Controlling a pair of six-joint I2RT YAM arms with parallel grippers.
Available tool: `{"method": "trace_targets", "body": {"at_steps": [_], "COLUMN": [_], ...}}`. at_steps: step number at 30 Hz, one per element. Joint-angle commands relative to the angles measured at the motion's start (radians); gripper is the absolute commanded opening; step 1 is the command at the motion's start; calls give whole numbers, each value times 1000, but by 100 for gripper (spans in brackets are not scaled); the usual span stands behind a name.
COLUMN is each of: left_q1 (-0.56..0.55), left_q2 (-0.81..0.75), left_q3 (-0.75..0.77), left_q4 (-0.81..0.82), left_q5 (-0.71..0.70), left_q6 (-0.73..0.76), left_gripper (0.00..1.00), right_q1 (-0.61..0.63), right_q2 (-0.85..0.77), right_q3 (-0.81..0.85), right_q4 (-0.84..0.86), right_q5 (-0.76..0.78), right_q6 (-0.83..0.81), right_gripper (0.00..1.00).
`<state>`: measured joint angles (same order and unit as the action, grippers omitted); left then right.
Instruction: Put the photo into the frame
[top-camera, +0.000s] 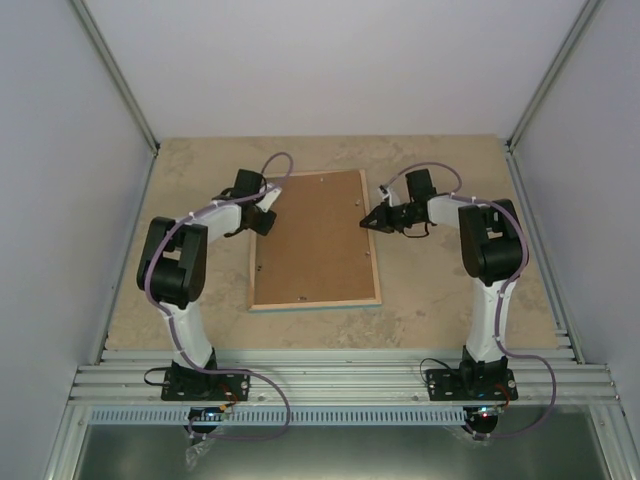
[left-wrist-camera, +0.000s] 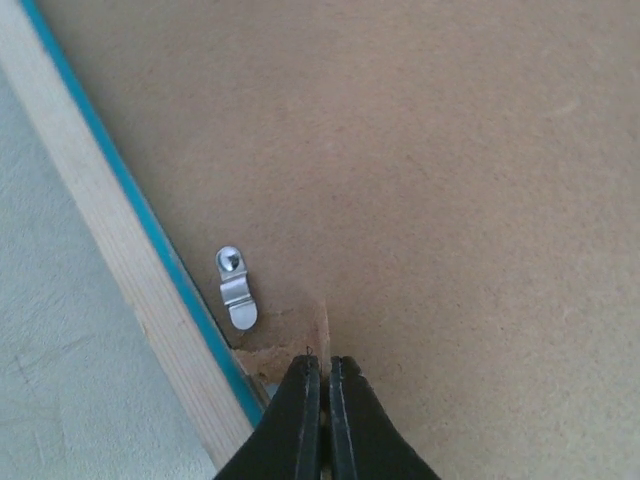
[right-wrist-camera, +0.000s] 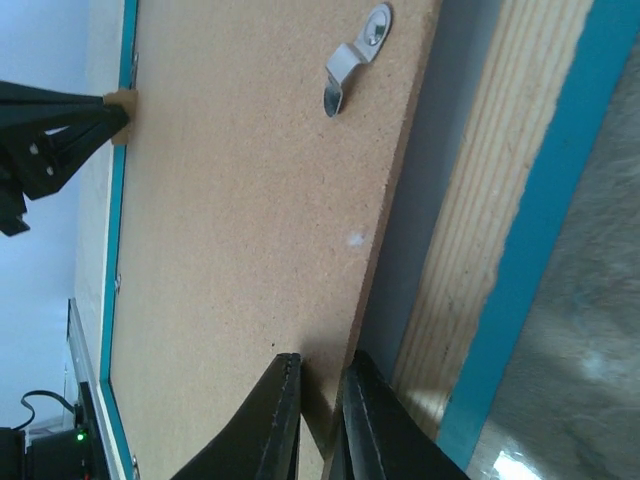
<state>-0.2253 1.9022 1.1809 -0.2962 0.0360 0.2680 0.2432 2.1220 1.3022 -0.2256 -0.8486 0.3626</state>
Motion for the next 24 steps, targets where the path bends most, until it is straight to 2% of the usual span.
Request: {"method": "trace_targets", "body": {"at_steps": [1, 5, 10, 14, 19, 21, 24], "left_q1": [-95, -112, -143, -174, -151, -91, 62], "left_q2": [-32, -49, -98, -152, -168, -192, -204], "left_q3": [-46, -72, -128, -183, -94, -77, -43], "left_q4": [-25, -13, 18, 98, 23, 19, 10], "left_q5": [107, 92, 109, 66, 128, 137, 48], "left_q6": [181, 257, 339, 405, 264, 172, 88], "left_gripper": [0, 0, 0, 0, 0, 0, 0], "right_q1": [16, 16, 16, 16, 15, 12, 8], "right_q2": [42, 42, 41, 40, 35, 32, 26], "right_q3": [-11, -13, -20, -23, -24, -25, -27], "right_q4": [12, 15, 20, 16, 13, 12, 10], "right_q5": [50, 54, 67, 82, 88, 89, 88], "right_q6": [-24, -22, -11, -10, -12, -11, -12], "right_gripper": [8, 1, 0, 1, 1, 0, 1]}}
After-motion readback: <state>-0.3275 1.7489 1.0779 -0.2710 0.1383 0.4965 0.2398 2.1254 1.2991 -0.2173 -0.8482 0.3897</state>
